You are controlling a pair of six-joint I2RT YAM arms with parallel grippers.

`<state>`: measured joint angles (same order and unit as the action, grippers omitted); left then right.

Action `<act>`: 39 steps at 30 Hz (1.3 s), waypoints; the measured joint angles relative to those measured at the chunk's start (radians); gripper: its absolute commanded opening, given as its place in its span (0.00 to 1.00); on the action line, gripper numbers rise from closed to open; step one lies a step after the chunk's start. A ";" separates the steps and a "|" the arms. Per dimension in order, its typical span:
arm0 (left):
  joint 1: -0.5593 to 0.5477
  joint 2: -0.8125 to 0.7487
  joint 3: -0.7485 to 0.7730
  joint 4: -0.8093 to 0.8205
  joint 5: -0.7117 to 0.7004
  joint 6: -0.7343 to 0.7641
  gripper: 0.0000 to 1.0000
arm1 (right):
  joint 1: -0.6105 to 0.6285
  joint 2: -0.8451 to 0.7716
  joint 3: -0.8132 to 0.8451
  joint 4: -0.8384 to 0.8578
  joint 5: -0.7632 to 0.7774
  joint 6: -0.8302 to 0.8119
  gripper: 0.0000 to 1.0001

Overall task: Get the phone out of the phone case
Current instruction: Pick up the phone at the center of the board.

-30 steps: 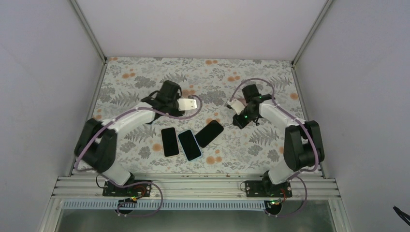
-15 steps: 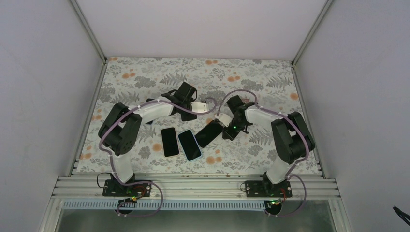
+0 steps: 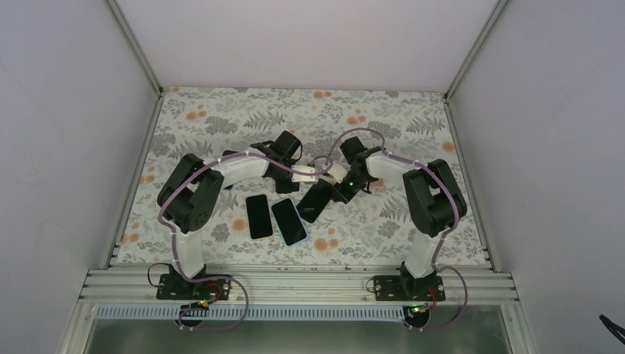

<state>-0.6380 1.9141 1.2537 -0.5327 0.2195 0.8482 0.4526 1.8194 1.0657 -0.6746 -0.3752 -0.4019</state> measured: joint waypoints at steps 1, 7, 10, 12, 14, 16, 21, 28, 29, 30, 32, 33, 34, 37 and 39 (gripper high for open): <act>0.000 0.000 0.000 0.000 0.001 0.000 0.02 | 0.000 0.013 0.017 0.001 0.000 0.002 0.04; -0.003 0.054 0.053 -0.014 0.030 -0.001 0.02 | -0.001 0.040 0.056 -0.012 -0.005 0.004 0.04; -0.002 0.111 0.100 -0.037 0.049 0.000 0.02 | -0.014 0.026 0.034 -0.021 -0.014 0.005 0.04; 0.000 0.139 0.140 -0.048 0.059 0.001 0.02 | -0.018 0.007 0.012 -0.032 -0.016 0.010 0.04; 0.001 0.169 0.186 -0.066 0.069 0.001 0.02 | -0.026 -0.007 -0.004 -0.043 -0.013 0.014 0.04; 0.000 0.192 0.221 -0.070 0.077 -0.003 0.02 | -0.040 -0.016 -0.013 -0.050 -0.012 0.014 0.04; -0.010 0.277 0.346 -0.080 0.110 -0.023 0.02 | -0.097 -0.040 -0.018 -0.063 -0.014 0.007 0.04; -0.087 0.333 0.428 -0.128 0.156 -0.015 0.02 | -0.306 -0.112 0.002 -0.133 -0.008 -0.058 0.04; -0.101 0.333 0.428 -0.142 0.171 -0.012 0.02 | -0.335 -0.124 0.014 -0.150 -0.006 -0.072 0.04; -0.113 0.333 0.428 -0.160 0.190 -0.009 0.02 | -0.367 -0.140 0.033 -0.171 -0.005 -0.090 0.04; -0.140 0.332 0.427 -0.201 0.230 -0.001 0.02 | -0.418 -0.172 0.076 -0.204 -0.005 -0.129 0.07; -0.153 0.331 0.426 -0.222 0.249 0.003 0.02 | -0.441 -0.187 0.100 -0.221 -0.004 -0.150 0.13; -0.165 0.329 0.423 -0.247 0.266 0.005 0.02 | -0.457 -0.199 0.123 -0.234 -0.004 -0.171 0.19; -0.201 0.316 0.405 -0.310 0.304 0.007 0.03 | -0.472 -0.224 0.165 -0.265 -0.006 -0.237 0.46; -0.216 0.294 0.385 -0.330 0.310 0.004 0.16 | -0.471 -0.227 0.171 -0.288 -0.011 -0.293 0.58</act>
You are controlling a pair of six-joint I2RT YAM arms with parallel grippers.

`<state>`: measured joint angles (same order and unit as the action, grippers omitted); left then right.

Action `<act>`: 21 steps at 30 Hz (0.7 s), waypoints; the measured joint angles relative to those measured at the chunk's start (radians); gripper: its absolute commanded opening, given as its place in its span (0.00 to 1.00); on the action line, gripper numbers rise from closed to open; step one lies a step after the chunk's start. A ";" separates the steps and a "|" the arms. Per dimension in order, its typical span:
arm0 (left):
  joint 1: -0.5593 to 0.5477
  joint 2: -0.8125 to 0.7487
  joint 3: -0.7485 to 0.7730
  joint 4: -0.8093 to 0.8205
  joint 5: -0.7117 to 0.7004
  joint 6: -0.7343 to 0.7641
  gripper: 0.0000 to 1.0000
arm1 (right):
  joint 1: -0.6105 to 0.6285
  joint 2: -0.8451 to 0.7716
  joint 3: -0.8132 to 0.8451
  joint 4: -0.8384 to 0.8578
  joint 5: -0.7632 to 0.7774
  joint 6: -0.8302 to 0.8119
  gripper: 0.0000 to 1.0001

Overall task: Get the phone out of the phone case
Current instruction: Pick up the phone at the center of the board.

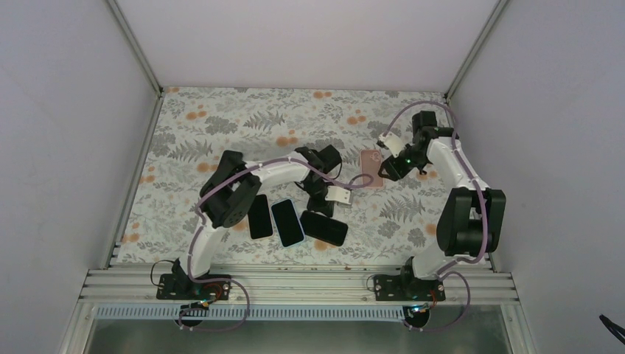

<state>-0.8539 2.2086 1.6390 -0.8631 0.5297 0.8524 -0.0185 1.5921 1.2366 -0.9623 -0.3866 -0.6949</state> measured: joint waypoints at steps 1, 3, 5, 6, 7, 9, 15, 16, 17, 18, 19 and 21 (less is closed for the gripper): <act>-0.002 -0.017 -0.010 -0.005 -0.001 0.000 0.31 | 0.003 0.000 0.000 -0.013 -0.003 -0.025 0.63; 0.012 -0.066 -0.022 -0.010 -0.010 -0.008 0.59 | 0.013 -0.002 -0.003 -0.039 -0.005 -0.072 0.72; 0.048 -0.133 -0.021 0.002 -0.026 -0.023 0.76 | 0.045 -0.025 -0.030 -0.044 0.002 -0.118 0.91; 0.076 -0.171 -0.017 0.009 -0.031 -0.027 0.81 | 0.076 -0.046 -0.053 -0.044 0.010 -0.127 0.99; 0.108 -0.206 -0.008 0.014 -0.034 -0.030 0.84 | 0.111 -0.069 -0.078 -0.042 0.017 -0.128 1.00; 0.178 -0.277 0.012 0.031 -0.044 -0.043 0.92 | 0.224 -0.123 -0.133 -0.043 0.033 -0.126 1.00; 0.324 -0.458 0.003 0.093 -0.103 -0.075 1.00 | 0.508 -0.219 -0.246 0.014 0.071 -0.023 1.00; 0.333 -0.482 -0.011 0.103 -0.113 -0.079 1.00 | 0.540 -0.222 -0.262 0.027 0.086 -0.003 1.00; 0.337 -0.498 -0.024 0.111 -0.120 -0.083 1.00 | 0.583 -0.221 -0.281 0.047 0.112 0.026 1.00; 0.343 -0.515 -0.043 0.122 -0.132 -0.087 1.00 | 0.622 -0.215 -0.294 0.061 0.133 0.050 1.00; 0.349 -0.529 -0.065 0.133 -0.142 -0.093 1.00 | 0.658 -0.204 -0.304 0.075 0.151 0.074 1.00; 0.362 -0.550 -0.117 0.152 -0.170 -0.109 1.00 | 0.718 -0.174 -0.312 0.099 0.185 0.111 1.00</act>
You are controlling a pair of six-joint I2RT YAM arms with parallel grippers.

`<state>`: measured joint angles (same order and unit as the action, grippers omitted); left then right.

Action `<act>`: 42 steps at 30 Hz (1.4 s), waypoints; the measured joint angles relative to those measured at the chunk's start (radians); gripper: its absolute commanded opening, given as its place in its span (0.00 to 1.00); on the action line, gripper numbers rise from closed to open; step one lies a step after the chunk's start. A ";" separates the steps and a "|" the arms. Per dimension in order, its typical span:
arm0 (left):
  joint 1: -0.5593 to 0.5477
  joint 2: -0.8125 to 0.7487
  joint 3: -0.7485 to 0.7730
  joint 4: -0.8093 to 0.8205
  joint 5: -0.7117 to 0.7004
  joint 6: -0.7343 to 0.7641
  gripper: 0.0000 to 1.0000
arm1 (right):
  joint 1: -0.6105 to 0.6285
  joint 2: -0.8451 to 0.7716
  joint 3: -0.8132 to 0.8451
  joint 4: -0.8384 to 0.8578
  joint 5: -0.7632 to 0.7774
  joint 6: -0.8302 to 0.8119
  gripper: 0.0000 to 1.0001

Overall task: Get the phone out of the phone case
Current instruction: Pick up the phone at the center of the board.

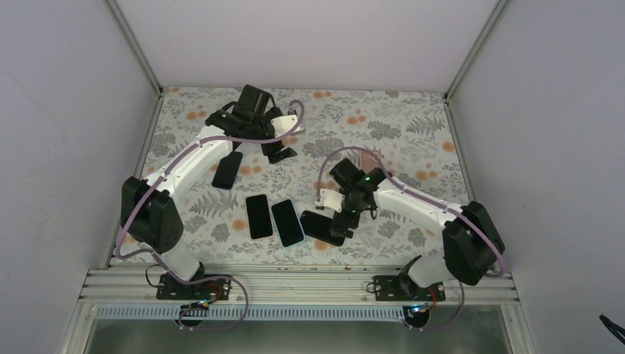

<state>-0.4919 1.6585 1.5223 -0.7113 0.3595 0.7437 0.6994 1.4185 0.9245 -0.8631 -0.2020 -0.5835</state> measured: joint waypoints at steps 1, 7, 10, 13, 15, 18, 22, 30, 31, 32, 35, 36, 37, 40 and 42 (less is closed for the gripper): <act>0.010 -0.007 -0.027 0.011 -0.014 -0.008 1.00 | 0.032 0.021 -0.002 0.016 0.016 0.020 1.00; 0.081 -0.049 -0.147 0.058 -0.072 -0.045 1.00 | 0.152 0.122 -0.002 0.070 0.095 0.102 1.00; 0.111 -0.069 -0.159 0.079 -0.088 -0.054 1.00 | 0.179 0.164 -0.002 0.090 0.123 0.123 1.00; 0.132 -0.088 -0.166 0.102 -0.091 -0.057 1.00 | 0.188 0.189 -0.002 0.105 0.148 0.138 1.00; 0.140 -0.095 -0.173 0.110 -0.091 -0.059 1.00 | 0.190 0.199 -0.001 0.113 0.162 0.144 1.00; 0.150 -0.096 -0.185 0.122 -0.090 -0.061 1.00 | 0.190 0.214 -0.001 0.122 0.174 0.147 1.00; 0.152 -0.096 -0.202 0.129 -0.089 -0.068 1.00 | 0.190 0.232 0.000 0.127 0.174 0.147 0.99; 0.153 -0.094 -0.203 0.134 -0.076 -0.077 1.00 | 0.191 0.245 -0.002 0.140 0.192 0.153 0.69; 0.153 -0.094 -0.203 0.134 -0.074 -0.078 1.00 | 0.191 0.244 -0.003 0.141 0.197 0.152 0.66; 0.153 -0.093 -0.203 0.134 -0.071 -0.079 1.00 | 0.192 0.243 -0.004 0.143 0.200 0.152 0.64; 0.154 -0.091 -0.203 0.133 -0.054 -0.083 1.00 | 0.192 0.235 -0.010 0.150 0.204 0.151 0.58; 0.154 -0.087 -0.198 0.128 -0.042 -0.085 1.00 | 0.191 0.230 -0.014 0.154 0.206 0.151 0.56; 0.155 -0.077 -0.185 0.118 -0.025 -0.088 1.00 | 0.190 0.224 -0.018 0.158 0.208 0.150 0.55; 0.157 -0.029 -0.126 0.080 0.044 -0.098 1.00 | 0.171 0.201 -0.021 0.162 0.239 0.143 0.54; 0.159 0.014 -0.068 0.040 0.106 -0.101 1.00 | 0.140 0.169 -0.016 0.154 0.265 0.141 0.55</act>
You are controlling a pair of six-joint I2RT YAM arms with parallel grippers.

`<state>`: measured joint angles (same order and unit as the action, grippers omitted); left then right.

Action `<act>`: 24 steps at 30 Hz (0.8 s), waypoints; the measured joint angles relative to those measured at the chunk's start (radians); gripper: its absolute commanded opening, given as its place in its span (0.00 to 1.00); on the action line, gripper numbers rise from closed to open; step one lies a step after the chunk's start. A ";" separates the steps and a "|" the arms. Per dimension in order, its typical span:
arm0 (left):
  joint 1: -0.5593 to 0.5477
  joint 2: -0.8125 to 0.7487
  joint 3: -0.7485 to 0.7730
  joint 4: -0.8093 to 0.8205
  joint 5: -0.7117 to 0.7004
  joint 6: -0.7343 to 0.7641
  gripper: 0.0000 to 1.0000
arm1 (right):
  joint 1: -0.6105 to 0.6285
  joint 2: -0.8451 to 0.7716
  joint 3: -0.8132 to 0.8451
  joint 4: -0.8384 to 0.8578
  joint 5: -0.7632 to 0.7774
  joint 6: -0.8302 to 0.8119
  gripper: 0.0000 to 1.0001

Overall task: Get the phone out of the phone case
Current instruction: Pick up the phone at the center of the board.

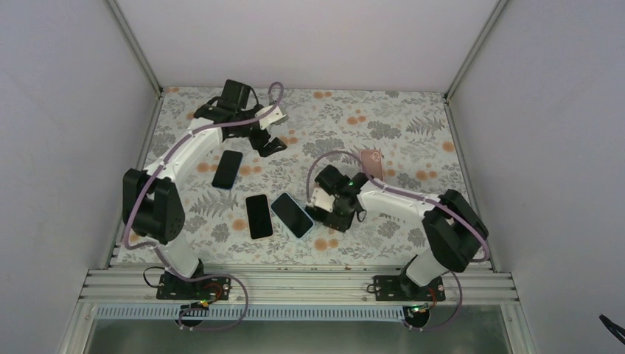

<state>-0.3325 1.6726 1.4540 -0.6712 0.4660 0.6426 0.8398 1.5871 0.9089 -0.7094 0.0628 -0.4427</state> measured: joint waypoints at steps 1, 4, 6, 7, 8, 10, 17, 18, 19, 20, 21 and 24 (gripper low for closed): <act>0.001 0.027 0.034 -0.021 0.032 -0.002 1.00 | -0.019 -0.019 0.011 -0.010 0.014 -0.001 0.55; 0.001 0.095 0.106 -0.062 0.114 -0.005 0.99 | -0.060 -0.063 0.103 -0.029 0.059 -0.003 0.54; 0.001 0.126 0.123 -0.078 0.152 -0.008 0.99 | -0.072 -0.066 0.136 -0.022 0.072 -0.003 0.54; 0.001 0.140 0.129 -0.087 0.168 -0.010 0.98 | -0.075 -0.066 0.166 -0.014 0.082 -0.004 0.54; 0.001 0.155 0.133 -0.096 0.185 -0.012 0.98 | -0.076 -0.066 0.188 -0.002 0.087 -0.004 0.54; 0.001 0.181 0.138 -0.113 0.215 -0.016 0.98 | -0.076 -0.064 0.220 0.012 0.093 -0.004 0.53; 0.001 0.248 0.153 -0.168 0.332 -0.020 0.98 | -0.076 -0.019 0.253 0.061 0.120 -0.004 0.53; 0.001 0.257 0.164 -0.180 0.348 -0.019 0.97 | -0.076 -0.008 0.257 0.066 0.125 -0.004 0.53; 0.001 0.266 0.176 -0.188 0.363 -0.019 0.97 | -0.076 0.003 0.262 0.068 0.129 -0.004 0.52; 0.001 0.277 0.190 -0.194 0.382 -0.019 0.96 | -0.076 0.013 0.269 0.071 0.133 -0.003 0.52; 0.000 0.286 0.201 -0.200 0.399 -0.019 0.95 | -0.076 0.018 0.276 0.074 0.135 -0.003 0.52; -0.003 0.314 0.220 -0.219 0.433 -0.019 0.94 | -0.076 0.024 0.305 0.090 0.146 -0.003 0.51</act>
<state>-0.3351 1.9865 1.6737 -0.8906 0.8989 0.6239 0.7643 1.6108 1.2137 -0.6193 0.2089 -0.4454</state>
